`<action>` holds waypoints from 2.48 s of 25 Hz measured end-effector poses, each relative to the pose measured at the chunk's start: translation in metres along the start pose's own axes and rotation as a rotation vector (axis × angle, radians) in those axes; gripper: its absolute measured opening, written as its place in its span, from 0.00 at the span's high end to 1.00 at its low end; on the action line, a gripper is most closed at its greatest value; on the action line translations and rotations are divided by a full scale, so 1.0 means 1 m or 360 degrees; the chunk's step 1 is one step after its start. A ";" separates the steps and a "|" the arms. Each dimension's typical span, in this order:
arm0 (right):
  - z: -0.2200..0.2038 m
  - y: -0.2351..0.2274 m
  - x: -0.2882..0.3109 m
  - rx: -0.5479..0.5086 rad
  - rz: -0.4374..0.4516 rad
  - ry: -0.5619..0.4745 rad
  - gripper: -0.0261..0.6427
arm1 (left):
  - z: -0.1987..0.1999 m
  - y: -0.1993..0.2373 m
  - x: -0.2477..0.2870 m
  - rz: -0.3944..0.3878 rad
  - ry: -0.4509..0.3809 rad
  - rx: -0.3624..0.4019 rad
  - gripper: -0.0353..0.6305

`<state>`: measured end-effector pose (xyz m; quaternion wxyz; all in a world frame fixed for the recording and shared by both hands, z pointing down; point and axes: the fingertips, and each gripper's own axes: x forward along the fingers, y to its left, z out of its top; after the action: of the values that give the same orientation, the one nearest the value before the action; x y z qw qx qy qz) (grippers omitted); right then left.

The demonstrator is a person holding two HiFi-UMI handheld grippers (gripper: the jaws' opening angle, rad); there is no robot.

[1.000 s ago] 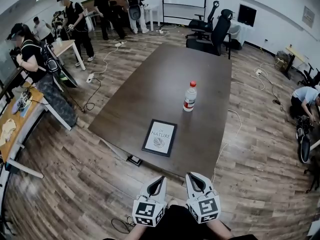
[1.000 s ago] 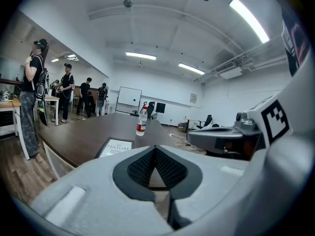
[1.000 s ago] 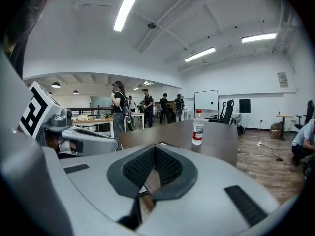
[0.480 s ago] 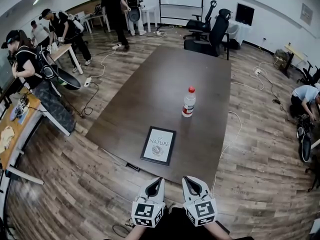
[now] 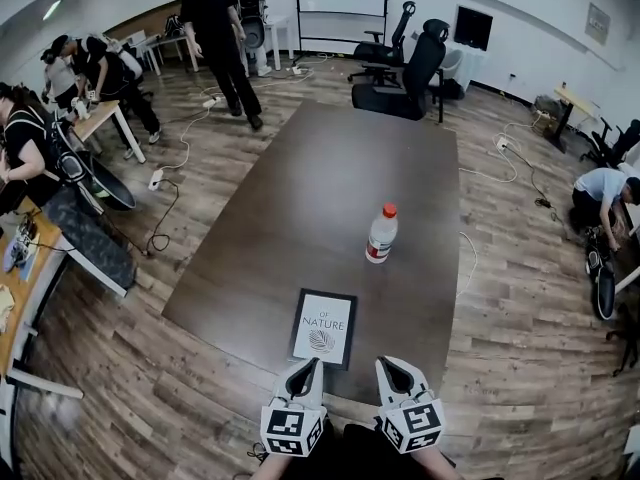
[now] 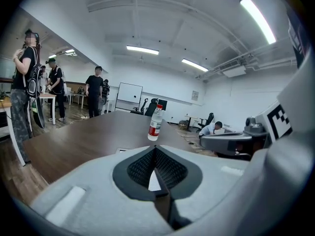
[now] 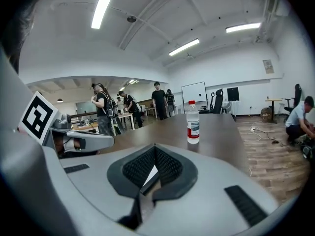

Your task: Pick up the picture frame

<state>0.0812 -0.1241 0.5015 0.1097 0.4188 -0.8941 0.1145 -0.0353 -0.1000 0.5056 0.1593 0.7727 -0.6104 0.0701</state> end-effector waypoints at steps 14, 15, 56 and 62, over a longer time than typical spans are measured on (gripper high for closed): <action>0.006 0.007 0.133 0.0223 -0.0274 0.0093 0.95 | 0.001 0.131 0.078 -0.0190 0.0256 -0.0017 0.94; 0.005 0.006 0.137 0.0231 -0.0308 0.0106 0.95 | 0.001 0.137 0.082 -0.0202 0.0273 -0.0001 0.94; -0.107 -0.030 0.187 0.0516 -0.0566 0.0816 0.71 | -0.090 0.167 0.138 -0.0025 0.1051 -0.0187 0.54; -0.108 -0.027 0.187 0.0514 -0.0557 0.0807 0.73 | -0.090 0.167 0.136 -0.0035 0.1034 -0.0183 0.53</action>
<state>-0.0044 -0.2443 0.6613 0.2787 0.5359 -0.7234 0.3343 -0.1556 -0.2292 0.6581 0.3899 0.7062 -0.5222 0.2765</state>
